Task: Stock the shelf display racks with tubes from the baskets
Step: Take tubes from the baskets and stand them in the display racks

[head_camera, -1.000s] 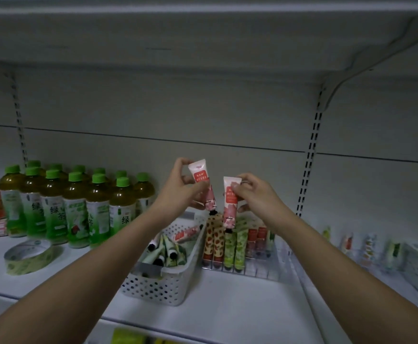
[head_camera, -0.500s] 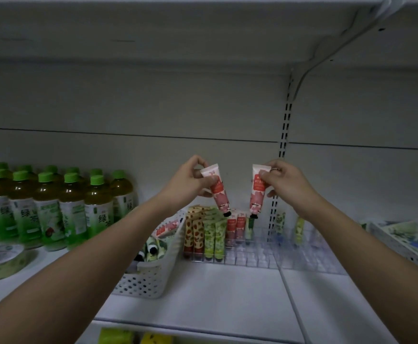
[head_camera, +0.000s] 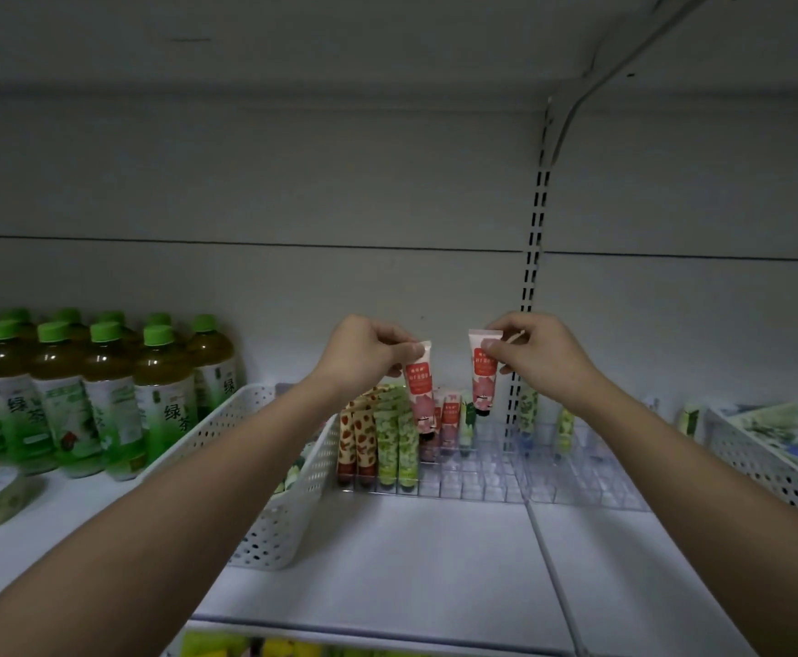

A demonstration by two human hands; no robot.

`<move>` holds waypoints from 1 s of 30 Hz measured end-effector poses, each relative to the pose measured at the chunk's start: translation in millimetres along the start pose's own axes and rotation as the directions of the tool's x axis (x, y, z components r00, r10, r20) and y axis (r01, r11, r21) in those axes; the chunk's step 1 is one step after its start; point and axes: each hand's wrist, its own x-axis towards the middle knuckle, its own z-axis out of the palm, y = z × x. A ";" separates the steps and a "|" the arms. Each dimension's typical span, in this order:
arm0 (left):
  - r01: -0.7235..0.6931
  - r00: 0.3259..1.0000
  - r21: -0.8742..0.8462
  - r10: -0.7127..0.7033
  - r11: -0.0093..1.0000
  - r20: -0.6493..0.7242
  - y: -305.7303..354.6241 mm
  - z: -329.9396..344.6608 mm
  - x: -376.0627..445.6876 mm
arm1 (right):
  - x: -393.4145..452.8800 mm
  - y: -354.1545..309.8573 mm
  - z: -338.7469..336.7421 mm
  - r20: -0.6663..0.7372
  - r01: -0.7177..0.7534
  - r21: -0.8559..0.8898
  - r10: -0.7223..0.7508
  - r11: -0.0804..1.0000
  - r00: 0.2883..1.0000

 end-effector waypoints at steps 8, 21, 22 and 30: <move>-0.027 0.999 0.123 0.030 0.992 -0.021 -10.2 14.2 11.5 | 10.0 27.5 18.7 0.064 0.026 -0.167 -0.016 0.986 0.998; -0.035 0.998 0.179 0.045 0.983 -0.053 -24.5 16.7 20.3 | 26.4 51.8 58.2 0.192 0.122 -0.324 -0.061 0.938 0.980; -0.037 0.998 0.183 0.047 0.982 -0.053 -24.5 16.7 20.4 | 26.6 53.2 60.5 0.199 0.126 -0.333 -0.061 0.934 0.978; -0.048 0.998 0.208 0.058 0.977 -0.039 -23.8 17.3 19.3 | 20.6 64.3 73.9 0.230 0.091 -0.362 -0.006 0.928 0.973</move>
